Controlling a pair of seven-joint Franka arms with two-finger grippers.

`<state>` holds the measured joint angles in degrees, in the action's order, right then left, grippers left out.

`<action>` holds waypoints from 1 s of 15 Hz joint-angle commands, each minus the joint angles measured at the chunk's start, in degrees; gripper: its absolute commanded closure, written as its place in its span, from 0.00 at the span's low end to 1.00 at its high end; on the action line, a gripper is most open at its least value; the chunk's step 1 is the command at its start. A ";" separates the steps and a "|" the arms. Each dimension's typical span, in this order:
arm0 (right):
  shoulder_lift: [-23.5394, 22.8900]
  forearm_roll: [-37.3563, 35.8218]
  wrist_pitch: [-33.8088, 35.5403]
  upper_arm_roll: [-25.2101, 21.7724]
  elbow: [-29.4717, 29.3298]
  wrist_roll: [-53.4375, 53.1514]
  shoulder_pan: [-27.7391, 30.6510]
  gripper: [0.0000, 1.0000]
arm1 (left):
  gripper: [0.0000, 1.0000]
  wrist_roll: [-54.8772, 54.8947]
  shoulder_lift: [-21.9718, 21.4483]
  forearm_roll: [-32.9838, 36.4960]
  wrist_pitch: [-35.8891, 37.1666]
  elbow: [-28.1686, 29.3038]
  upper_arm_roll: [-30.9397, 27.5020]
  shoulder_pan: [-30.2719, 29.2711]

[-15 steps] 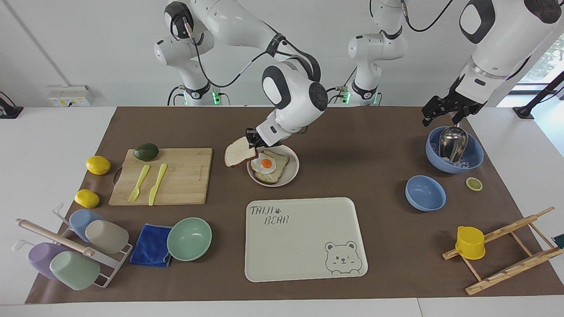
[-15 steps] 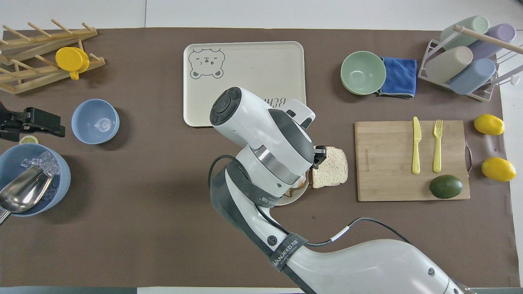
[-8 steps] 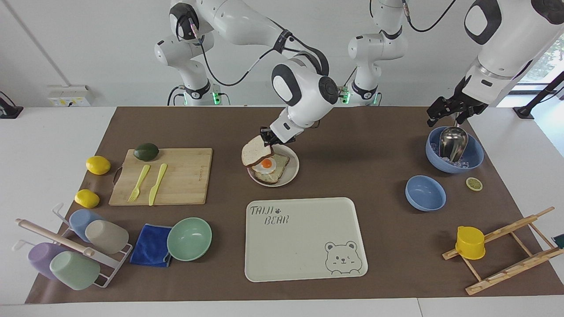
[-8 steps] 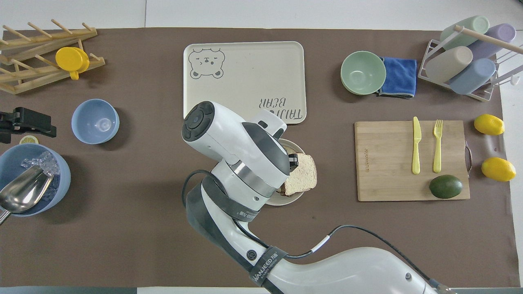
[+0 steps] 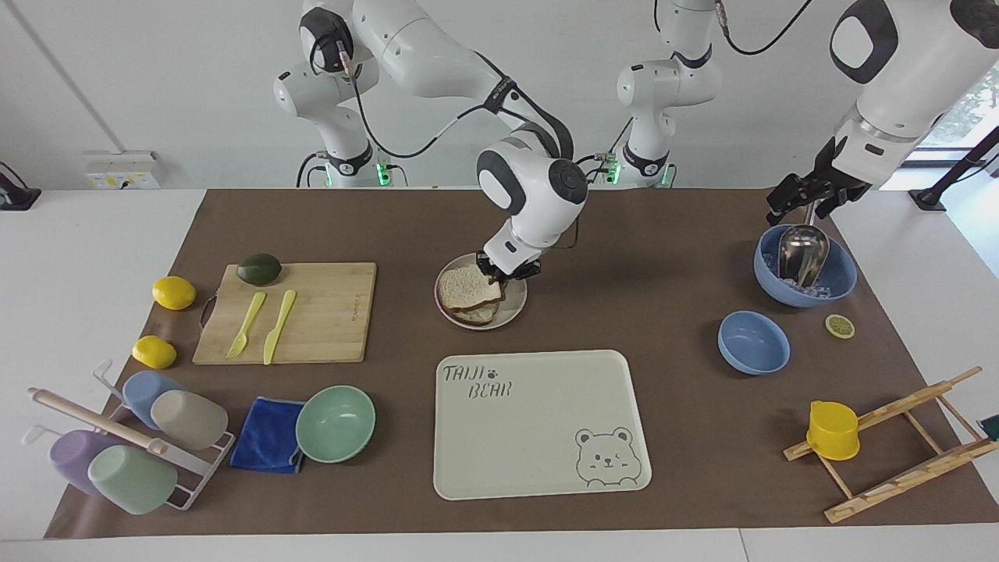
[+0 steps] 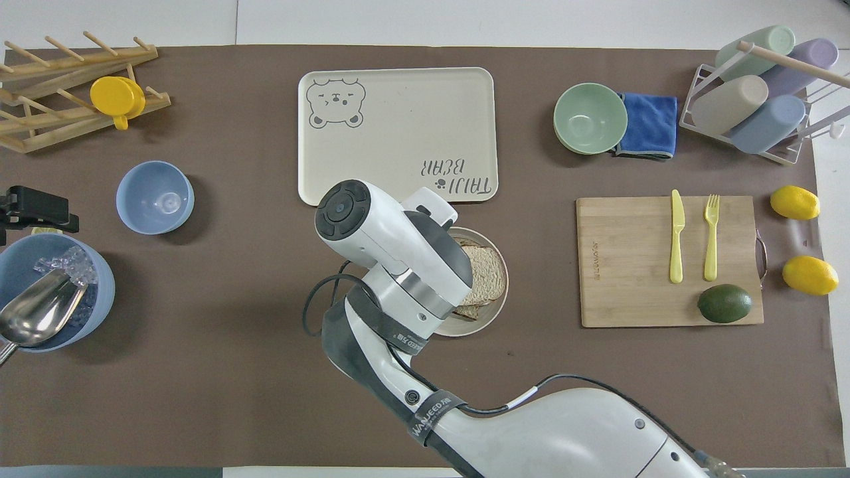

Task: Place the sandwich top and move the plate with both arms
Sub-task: 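Carry the bread slice with the right gripper onto the egg on the plate, then withdraw the right gripper while the left gripper reaches toward the plate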

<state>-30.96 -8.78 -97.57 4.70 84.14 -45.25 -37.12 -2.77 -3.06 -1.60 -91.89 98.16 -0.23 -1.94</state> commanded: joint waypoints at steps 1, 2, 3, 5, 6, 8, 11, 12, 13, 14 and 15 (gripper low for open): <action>2.04 1.84 -2.45 0.31 2.87 -1.15 0.91 0.49 | 0.00 0.66 -2.57 0.81 -3.99 4.14 0.40 0.01; 2.04 1.92 -2.28 0.31 2.69 -1.15 0.91 0.43 | 0.00 0.57 -2.83 0.72 -4.70 5.01 0.49 0.27; 2.13 2.10 -2.10 0.31 2.34 -1.24 0.82 0.40 | 0.00 0.48 -3.27 0.37 -5.49 5.80 0.58 0.36; 2.13 2.71 -0.70 0.31 0.07 -1.59 0.47 0.34 | 0.00 0.31 -3.45 -0.77 -7.07 7.04 0.76 0.88; 2.30 2.71 0.44 0.31 -1.25 -1.24 1.17 0.32 | 0.00 0.31 -3.36 -1.91 -7.86 7.30 0.76 1.23; 4.84 2.80 0.71 -0.04 -1.70 2.17 4.84 0.20 | 0.00 0.13 -3.01 -2.97 -9.44 8.44 0.76 2.46; 8.88 3.42 1.50 -0.13 -1.27 8.94 12.92 0.00 | 0.00 -2.84 -2.92 -3.85 -15.32 11.78 0.76 6.67; 10.29 3.68 2.64 -0.13 -1.18 11.83 16.35 0.00 | 0.00 -4.86 -2.92 -3.85 -17.43 13.53 0.76 8.25; 11.87 3.86 4.21 -0.13 -1.26 15.95 19.69 0.00 | 0.00 -6.18 -2.83 -3.94 -19.36 14.94 0.84 9.23; 13.45 3.86 5.45 -0.39 -1.26 19.38 22.85 0.00 | 0.00 -7.24 -2.48 -5.51 -21.12 15.73 0.85 10.89; 14.68 3.77 6.42 -0.39 -1.26 20.89 26.10 0.00 | 0.00 -8.30 -1.78 -7.61 -22.80 16.35 0.85 12.12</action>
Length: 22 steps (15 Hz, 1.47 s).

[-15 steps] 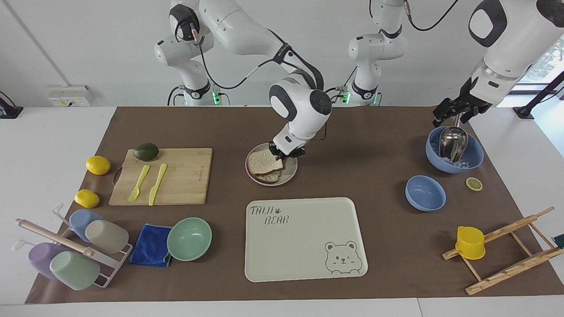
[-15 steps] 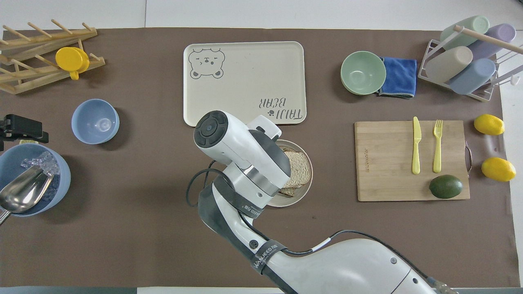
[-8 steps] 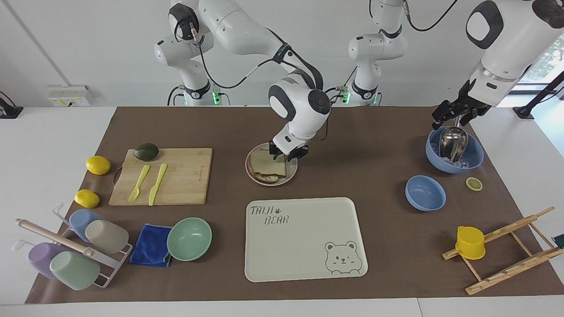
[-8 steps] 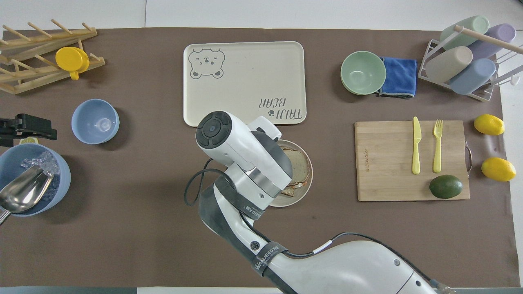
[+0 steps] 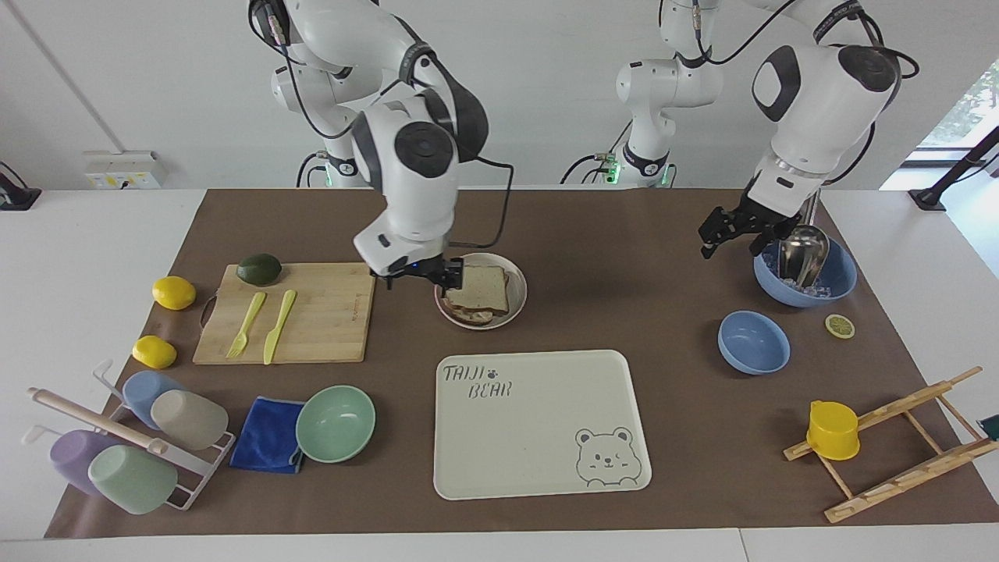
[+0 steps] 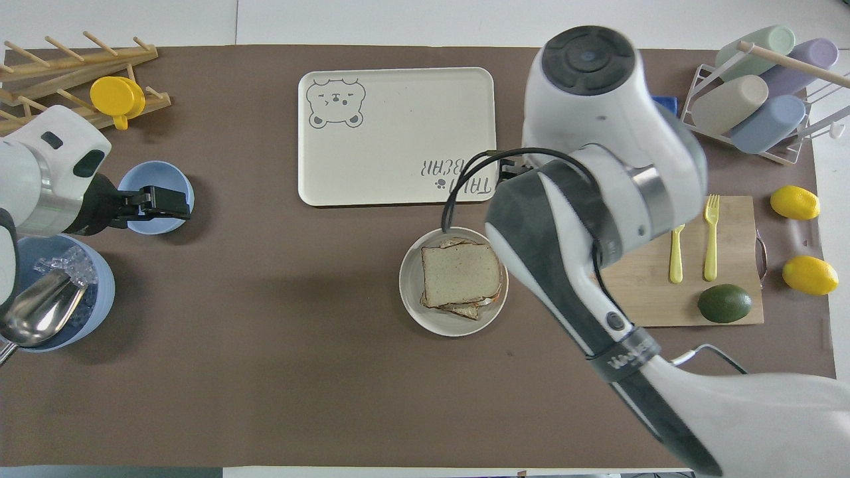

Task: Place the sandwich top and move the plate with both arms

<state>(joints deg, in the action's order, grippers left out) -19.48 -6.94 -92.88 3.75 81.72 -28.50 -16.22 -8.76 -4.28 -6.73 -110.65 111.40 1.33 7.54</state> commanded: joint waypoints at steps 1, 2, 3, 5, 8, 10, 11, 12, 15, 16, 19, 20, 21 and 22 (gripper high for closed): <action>4.35 2.02 3.57 0.55 1.16 6.07 7.93 0.00 | 0.00 -2.84 0.23 -3.46 -6.14 3.47 -0.72 3.78; 5.75 2.20 5.15 0.20 1.16 9.31 9.18 0.00 | 0.00 -3.19 1.37 -4.25 -7.55 3.47 -0.72 5.10; 7.07 2.37 7.08 -2.24 1.25 13.52 9.10 0.00 | 0.00 -3.37 2.60 -5.74 -8.87 3.47 -0.72 6.59; 10.50 2.46 11.39 -7.43 2.38 20.91 7.44 0.00 | 0.00 -3.90 4.89 -8.20 -13.16 4.43 -0.72 9.49; 16.82 3.68 11.76 -10.25 8.53 27.87 9.45 0.00 | 0.00 -3.72 6.38 -12.59 -20.46 8.12 -0.72 14.06; 18.07 4.83 11.93 -11.66 9.34 28.85 9.72 0.00 | 0.00 -3.72 8.49 -13.31 -23.89 8.83 -0.72 16.88; 18.16 4.75 11.67 -11.75 9.60 28.59 9.72 0.00 | 0.00 -3.46 10.24 -13.40 -26.17 8.92 -0.72 17.85; 18.42 4.66 11.93 -11.75 10.04 28.42 9.63 0.00 | 0.00 -3.46 12.43 -13.49 -28.63 8.92 -0.63 18.90; 19.56 4.75 11.50 -12.45 12.31 29.12 10.07 0.00 | 0.00 -3.37 15.70 -14.27 -31.20 9.10 -0.63 22.07; 20.09 4.75 11.41 -12.72 12.93 30.16 10.07 0.00 | 0.00 -3.37 16.58 -14.89 -31.99 9.10 -0.54 22.43; 19.13 5.01 9.84 -13.60 11.28 33.16 11.21 0.00 | 0.00 -3.37 18.08 -17.09 -34.36 10.50 -0.63 25.67; 18.61 4.84 9.74 -13.77 10.31 33.51 11.56 0.00 | 0.00 -3.46 17.64 -17.61 -34.72 11.98 -0.54 26.55; 18.69 4.83 9.82 -14.04 10.22 34.56 12.35 0.00 | 0.00 -3.46 17.47 -18.14 -34.72 12.78 -0.54 27.26; 18.60 5.18 9.74 -14.47 10.22 36.83 13.83 0.00 | 0.00 -3.46 17.29 -18.32 -34.72 13.40 -0.54 27.44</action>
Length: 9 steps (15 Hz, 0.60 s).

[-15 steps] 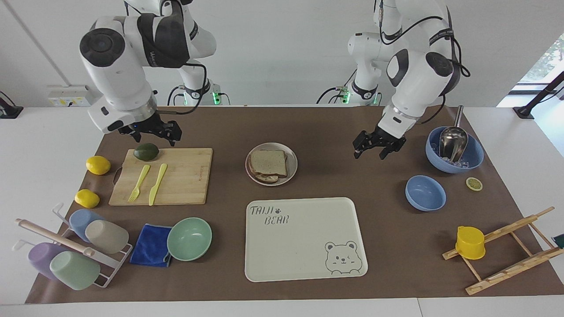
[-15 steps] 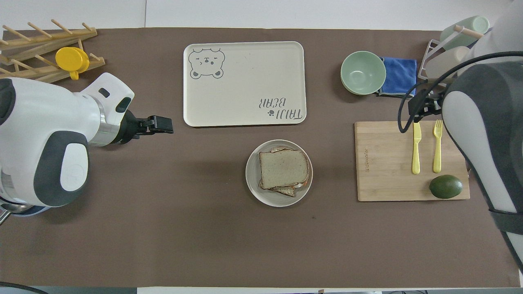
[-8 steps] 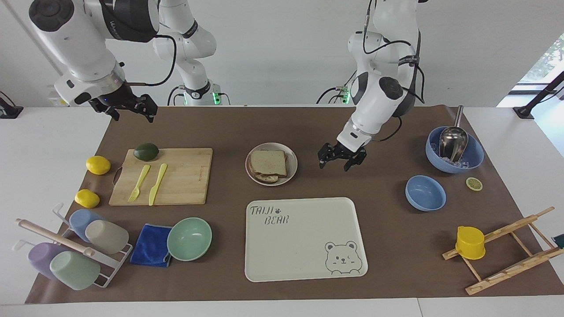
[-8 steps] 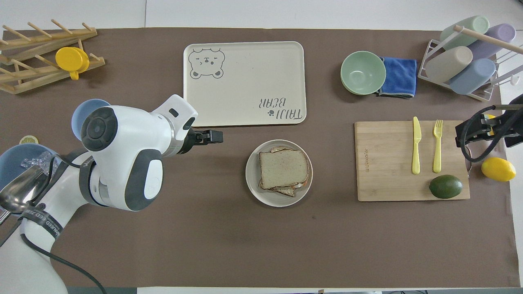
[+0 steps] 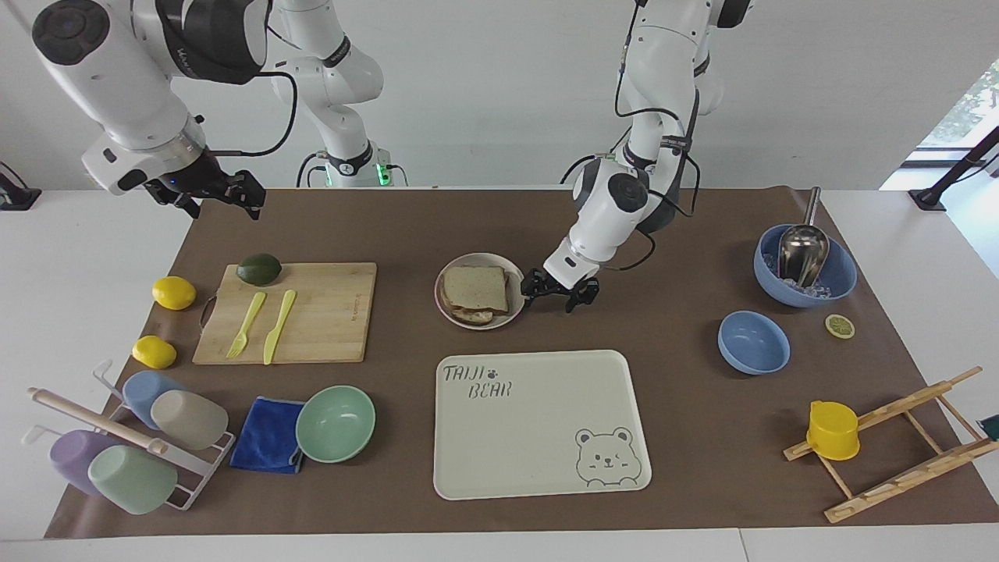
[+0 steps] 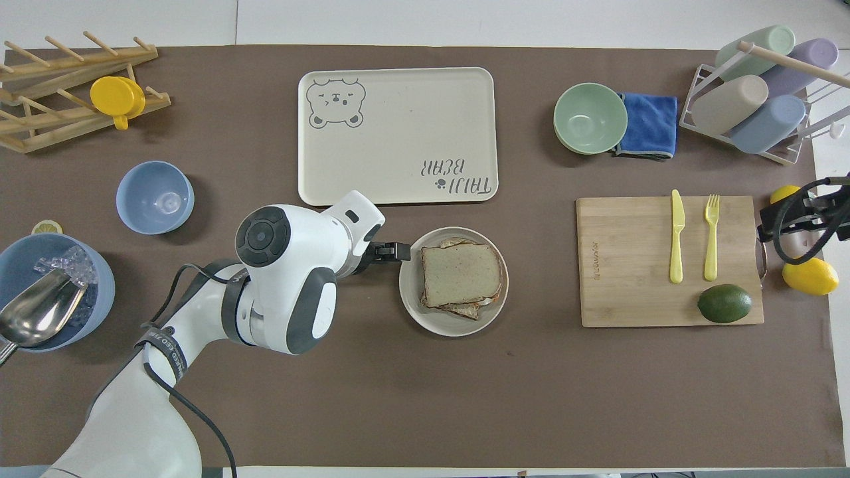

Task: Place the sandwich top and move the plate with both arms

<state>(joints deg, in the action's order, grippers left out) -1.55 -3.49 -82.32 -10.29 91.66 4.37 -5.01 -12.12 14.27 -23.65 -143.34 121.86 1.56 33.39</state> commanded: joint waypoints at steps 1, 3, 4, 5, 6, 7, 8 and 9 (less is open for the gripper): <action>0.67 3.82 -0.82 -0.78 0.36 4.32 3.60 0.00 | 0.00 -0.10 -1.52 -2.09 -1.95 2.95 -0.77 1.77; 0.58 6.48 -3.53 -2.89 0.27 0.74 2.91 0.00 | 0.03 -0.10 -1.53 -4.72 -2.03 2.86 -0.85 2.91; 0.58 6.66 -5.72 -2.90 0.18 -0.06 2.64 0.00 | 0.05 -0.10 -1.53 -4.91 -2.03 2.86 -0.85 2.91; 0.41 6.57 -6.61 -3.25 0.18 -0.15 1.51 0.00 | 0.08 -0.10 -1.61 -4.91 -1.86 2.86 -0.85 2.91; 0.41 6.40 -6.19 -3.25 0.18 -0.15 1.24 0.00 | 0.13 -0.19 -1.61 -4.91 -1.60 2.86 -0.85 3.00; 0.58 6.31 -6.01 -3.34 0.18 -0.24 1.23 0.00 | 0.22 -0.28 -1.70 -4.91 -1.33 2.86 -0.85 3.00; 0.58 6.31 -6.09 -3.60 0.18 -0.15 1.15 0.00 | 0.32 -0.36 -1.79 -4.91 -1.24 2.86 -0.85 3.09; 0.58 6.05 -6.01 -4.04 0.27 -0.33 0.62 0.00 | 0.45 -0.45 -1.88 -4.91 -1.16 2.86 -0.85 3.35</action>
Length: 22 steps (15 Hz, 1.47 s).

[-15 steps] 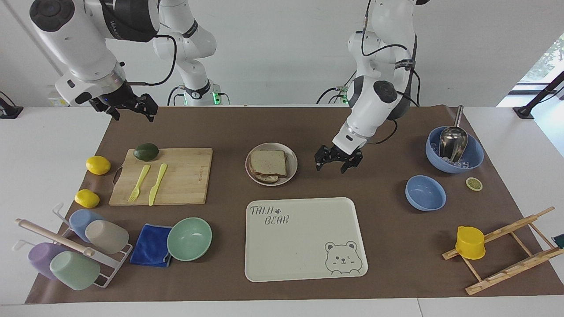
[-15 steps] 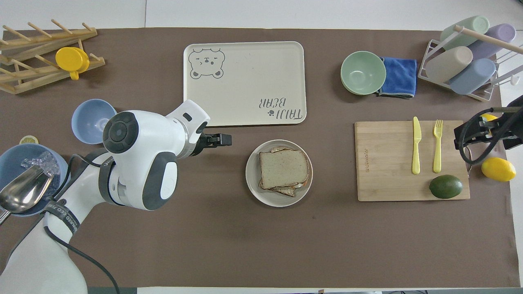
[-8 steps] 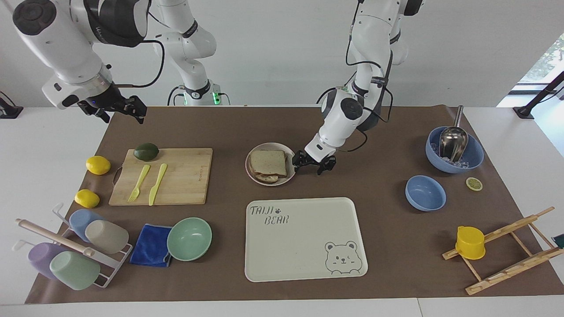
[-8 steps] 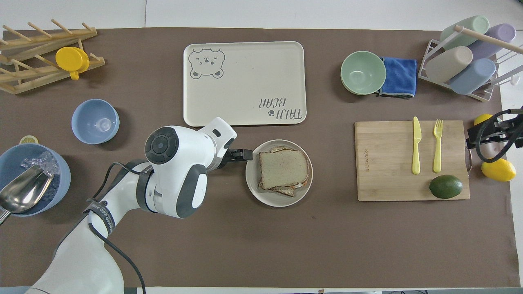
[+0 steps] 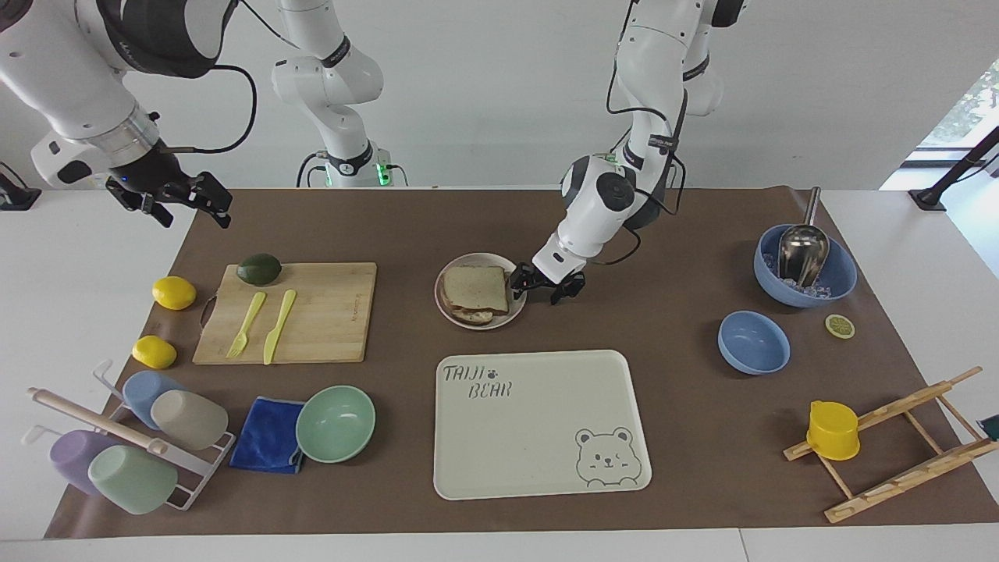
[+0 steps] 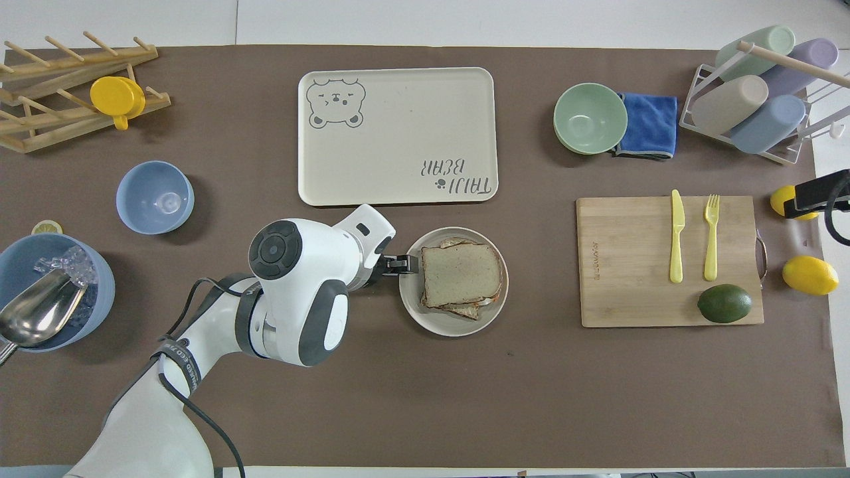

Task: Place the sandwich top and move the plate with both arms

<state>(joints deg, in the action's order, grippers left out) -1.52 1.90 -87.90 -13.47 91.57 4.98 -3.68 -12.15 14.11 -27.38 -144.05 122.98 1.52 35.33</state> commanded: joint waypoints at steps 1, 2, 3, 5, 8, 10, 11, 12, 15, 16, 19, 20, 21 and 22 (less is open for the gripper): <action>0.64 0.74 1.05 -1.56 0.36 -1.72 -1.67 0.00 | 0.58 -0.42 -1.81 -1.19 -0.45 1.82 -0.82 1.41; 0.64 0.74 1.67 -2.43 0.27 -2.77 -2.12 0.00 | 0.66 -0.42 -1.89 -1.19 -0.01 1.82 -0.82 1.41; 0.64 0.65 1.59 -3.49 0.27 -2.52 -3.08 0.00 | 0.76 -0.42 -2.07 -1.19 0.78 1.74 -0.82 1.32; 0.90 0.56 1.85 -5.77 0.36 -2.43 -5.89 0.00 | 0.99 -0.42 -2.77 -1.19 1.66 1.74 -0.82 1.06; 1.16 0.39 2.47 -5.78 0.45 -2.52 -6.43 0.00 | 1.00 -0.68 -2.86 -1.45 2.54 1.73 -0.82 0.79; 1.26 0.21 2.39 -5.78 0.62 -2.78 -6.17 0.00 | 1.00 -1.90 -2.86 -1.54 2.63 1.73 -0.90 0.79; 1.34 0.21 2.38 -5.78 0.88 -2.87 -5.73 0.00 | 1.00 -2.09 -3.21 -1.54 2.72 1.73 -0.90 0.71; 1.43 0.30 2.38 -5.78 1.06 -2.87 -5.38 0.00 | 1.00 -2.09 -3.65 -1.54 3.50 1.73 -0.90 0.18; 1.43 0.30 2.30 -5.52 0.89 -3.31 -5.37 0.00 | 1.00 -2.00 -4.80 -1.71 5.44 1.03 -0.90 -0.96; 1.43 0.30 2.03 -5.43 0.80 -3.22 -5.37 0.00 | 1.00 -2.00 -4.88 -2.32 5.53 0.77 -0.90 -1.75; 1.52 0.39 2.12 -5.25 0.89 -3.13 -5.37 0.00 | 1.00 -2.09 -5.67 -2.68 7.81 -1.51 -1.25 -2.98; 1.52 0.39 2.38 -5.25 0.80 -3.05 -5.37 0.00 | 1.00 -2.26 -5.41 -2.68 8.25 -3.34 -1.26 -4.20; 1.52 0.39 2.38 -5.34 0.80 -3.05 -5.29 0.00 | 1.00 -2.26 -4.98 -2.68 9.56 -5.19 -1.26 -5.00; 1.43 0.30 2.38 -5.34 0.80 -2.96 -5.29 0.00 | 1.00 -2.44 -4.54 -2.77 11.31 -7.30 -1.34 -5.79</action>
<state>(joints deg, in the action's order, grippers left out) -1.24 1.89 -85.98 -19.17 91.58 2.86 -9.34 -14.20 9.71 -28.63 -136.88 119.66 0.21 31.30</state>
